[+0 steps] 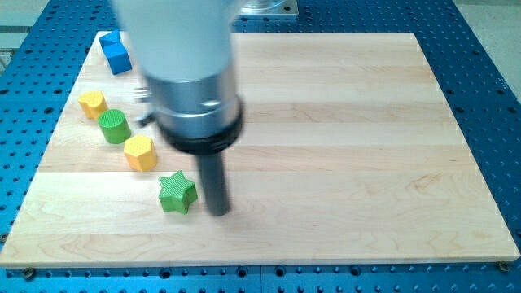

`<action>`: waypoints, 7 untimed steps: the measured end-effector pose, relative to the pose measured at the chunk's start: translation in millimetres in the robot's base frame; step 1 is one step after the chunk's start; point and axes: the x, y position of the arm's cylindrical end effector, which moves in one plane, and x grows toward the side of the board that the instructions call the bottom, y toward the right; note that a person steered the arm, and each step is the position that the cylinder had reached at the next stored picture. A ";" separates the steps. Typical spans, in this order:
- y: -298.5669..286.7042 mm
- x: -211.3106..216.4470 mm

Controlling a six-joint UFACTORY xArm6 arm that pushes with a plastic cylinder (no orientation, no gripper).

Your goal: Place the blue cube to the center of the board

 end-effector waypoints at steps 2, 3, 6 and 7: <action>-27.8 -164.3; -48.5 -187.4; -181.5 -204.9; -263.7 -216.6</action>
